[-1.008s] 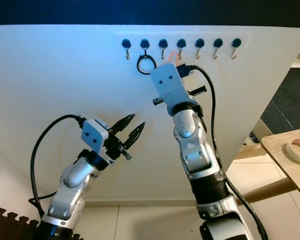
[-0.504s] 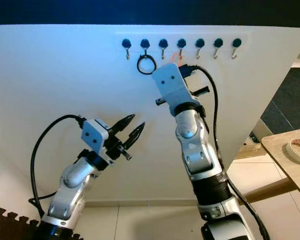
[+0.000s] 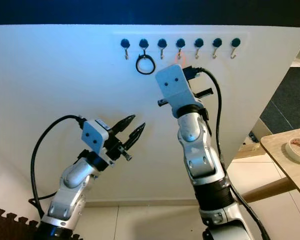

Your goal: Hang keys on a hook

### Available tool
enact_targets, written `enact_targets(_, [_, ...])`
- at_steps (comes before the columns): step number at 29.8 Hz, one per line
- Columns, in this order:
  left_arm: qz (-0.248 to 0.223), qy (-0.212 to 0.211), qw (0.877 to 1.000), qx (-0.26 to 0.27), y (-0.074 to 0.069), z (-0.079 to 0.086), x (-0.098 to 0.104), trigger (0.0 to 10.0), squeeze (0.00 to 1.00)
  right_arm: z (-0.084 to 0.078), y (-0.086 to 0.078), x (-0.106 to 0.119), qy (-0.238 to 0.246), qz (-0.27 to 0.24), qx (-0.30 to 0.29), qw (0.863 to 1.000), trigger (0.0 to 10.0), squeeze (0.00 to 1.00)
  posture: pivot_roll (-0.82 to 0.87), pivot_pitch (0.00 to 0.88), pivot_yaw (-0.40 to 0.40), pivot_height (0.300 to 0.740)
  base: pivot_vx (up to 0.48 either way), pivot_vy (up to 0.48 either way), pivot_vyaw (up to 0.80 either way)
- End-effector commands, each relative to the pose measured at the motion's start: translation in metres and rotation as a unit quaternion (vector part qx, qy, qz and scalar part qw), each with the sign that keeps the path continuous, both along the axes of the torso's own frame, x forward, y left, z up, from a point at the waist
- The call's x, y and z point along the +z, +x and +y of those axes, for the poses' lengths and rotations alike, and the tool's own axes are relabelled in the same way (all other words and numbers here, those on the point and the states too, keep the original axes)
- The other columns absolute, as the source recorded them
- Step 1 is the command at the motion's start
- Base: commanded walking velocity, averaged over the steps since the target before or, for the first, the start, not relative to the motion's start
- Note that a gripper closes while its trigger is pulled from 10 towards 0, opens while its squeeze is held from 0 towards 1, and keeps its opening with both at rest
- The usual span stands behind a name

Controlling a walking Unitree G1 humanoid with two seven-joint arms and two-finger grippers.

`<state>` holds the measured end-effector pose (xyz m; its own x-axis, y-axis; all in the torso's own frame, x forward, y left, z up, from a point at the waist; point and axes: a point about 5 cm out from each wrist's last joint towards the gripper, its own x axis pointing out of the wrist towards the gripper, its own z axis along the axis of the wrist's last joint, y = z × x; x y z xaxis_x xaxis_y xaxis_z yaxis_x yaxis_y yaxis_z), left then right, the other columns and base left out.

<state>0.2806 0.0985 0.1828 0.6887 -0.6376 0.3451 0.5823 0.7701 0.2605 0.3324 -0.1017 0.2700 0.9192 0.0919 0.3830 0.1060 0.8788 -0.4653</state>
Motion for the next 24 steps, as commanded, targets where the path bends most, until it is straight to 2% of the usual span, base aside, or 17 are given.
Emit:
enact_targets(1, [0.004,0.007,1.0,-0.004,-0.002,0.001,-0.003,10.0,0.0,0.001,-0.006,0.006,0.008,-0.023,0.006,1.0,0.0,0.0,0.03,0.097,0.001,0.74,0.0,0.0,0.0])
enact_targets(8, [0.005,0.009,1.0,-0.005,-0.002,0.001,-0.003,10.0,0.0,0.002,-0.006,0.003,0.018,-0.014,0.002,1.0,0.0,0.0,0.03,0.097,0.003,0.74,0.0,0.0,0.0])
enact_targets(24, [0.005,0.012,1.0,-0.006,-0.001,0.001,-0.003,10.0,0.0,-0.004,0.005,-0.003,0.038,0.031,-0.009,0.999,0.0,0.0,0.03,0.095,0.003,0.74,0.0,0.0,0.0])
